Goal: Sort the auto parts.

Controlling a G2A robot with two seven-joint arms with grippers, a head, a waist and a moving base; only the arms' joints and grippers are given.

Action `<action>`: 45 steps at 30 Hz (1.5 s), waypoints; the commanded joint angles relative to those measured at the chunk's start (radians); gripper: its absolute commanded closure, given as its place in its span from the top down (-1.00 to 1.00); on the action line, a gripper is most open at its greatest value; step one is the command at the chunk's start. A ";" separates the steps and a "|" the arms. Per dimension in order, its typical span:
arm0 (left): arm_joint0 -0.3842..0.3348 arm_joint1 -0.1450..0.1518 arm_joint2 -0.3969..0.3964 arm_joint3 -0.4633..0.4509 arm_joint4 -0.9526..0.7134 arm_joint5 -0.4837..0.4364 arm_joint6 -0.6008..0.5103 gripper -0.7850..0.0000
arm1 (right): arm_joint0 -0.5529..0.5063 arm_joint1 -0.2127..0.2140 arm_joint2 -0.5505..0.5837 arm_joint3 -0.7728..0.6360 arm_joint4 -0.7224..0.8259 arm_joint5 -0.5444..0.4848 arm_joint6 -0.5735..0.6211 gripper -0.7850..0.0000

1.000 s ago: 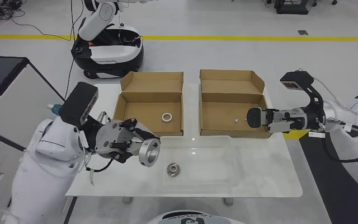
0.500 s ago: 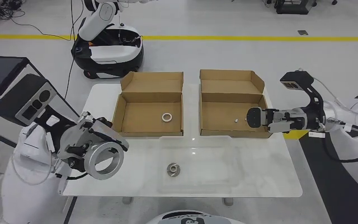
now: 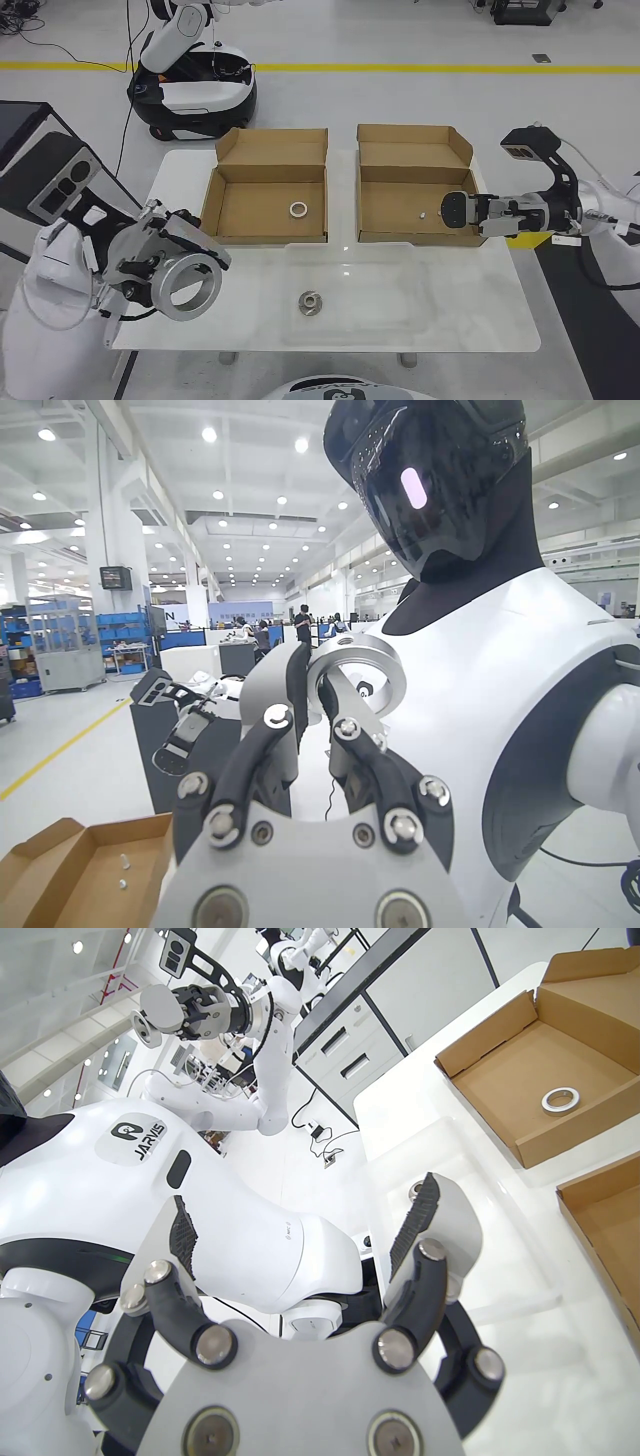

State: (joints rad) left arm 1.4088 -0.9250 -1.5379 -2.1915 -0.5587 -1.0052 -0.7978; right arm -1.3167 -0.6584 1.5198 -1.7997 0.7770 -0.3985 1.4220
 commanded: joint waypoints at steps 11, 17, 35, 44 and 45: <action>-0.092 -0.027 0.069 0.008 0.228 0.077 0.149 -1.00 | 0.000 0.000 0.000 0.000 0.000 0.000 0.000 1.00; -0.111 -0.044 0.121 0.021 0.289 0.087 0.250 -1.00 | 0.000 0.000 0.000 0.000 0.000 0.000 0.000 1.00; -0.091 -0.062 0.159 0.047 0.129 0.030 0.341 -1.00 | 0.000 0.000 0.000 0.000 0.000 0.000 0.000 1.00; -0.090 -0.060 0.118 0.039 0.287 0.088 0.248 -1.00 | 0.000 0.000 0.000 0.000 0.000 0.000 0.000 1.00; -0.089 -0.059 0.115 0.036 0.311 0.096 0.237 -1.00 | 0.000 0.000 0.000 0.000 0.000 0.000 0.000 1.00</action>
State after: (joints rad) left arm 1.3190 -0.9847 -1.4200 -2.1531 -0.2728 -0.9171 -0.5516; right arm -1.3167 -0.6584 1.5198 -1.7997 0.7770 -0.3985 1.4220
